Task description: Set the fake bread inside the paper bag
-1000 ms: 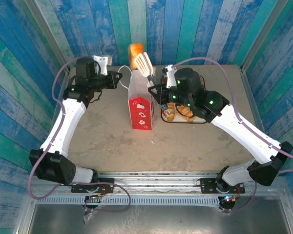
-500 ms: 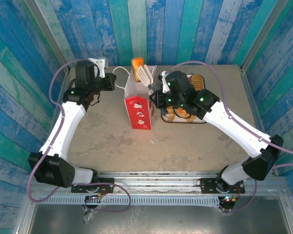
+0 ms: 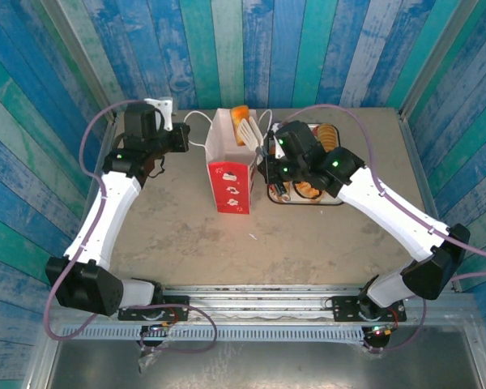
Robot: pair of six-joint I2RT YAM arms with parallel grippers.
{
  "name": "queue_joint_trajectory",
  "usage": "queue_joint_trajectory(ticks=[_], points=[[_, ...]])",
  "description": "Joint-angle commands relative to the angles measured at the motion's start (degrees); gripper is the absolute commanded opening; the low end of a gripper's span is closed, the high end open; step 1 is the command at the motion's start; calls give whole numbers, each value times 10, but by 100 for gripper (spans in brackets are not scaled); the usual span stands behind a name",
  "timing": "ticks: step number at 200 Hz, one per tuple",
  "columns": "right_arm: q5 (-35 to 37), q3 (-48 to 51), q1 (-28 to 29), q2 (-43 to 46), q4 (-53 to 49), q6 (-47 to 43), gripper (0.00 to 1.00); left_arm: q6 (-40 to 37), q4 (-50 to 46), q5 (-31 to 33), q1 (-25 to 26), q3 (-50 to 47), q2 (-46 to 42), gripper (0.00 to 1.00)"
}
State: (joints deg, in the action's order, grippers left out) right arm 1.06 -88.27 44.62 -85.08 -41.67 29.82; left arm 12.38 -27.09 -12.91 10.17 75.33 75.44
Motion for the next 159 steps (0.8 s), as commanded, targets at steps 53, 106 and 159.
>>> queue_joint_trajectory(ticks=[53, 106, 159], points=[[-15, -8, -9, -6, -2, -13, 30, -5, 6, 9, -2, -8, -32, 0], [-20, -11, -10, -7, -2, -15, 42, -7, 7, 7, -2, -9, -32, 0], [-24, -22, -11, -7, 0, -23, 48, -5, 9, 4, -1, -9, -32, 0]])
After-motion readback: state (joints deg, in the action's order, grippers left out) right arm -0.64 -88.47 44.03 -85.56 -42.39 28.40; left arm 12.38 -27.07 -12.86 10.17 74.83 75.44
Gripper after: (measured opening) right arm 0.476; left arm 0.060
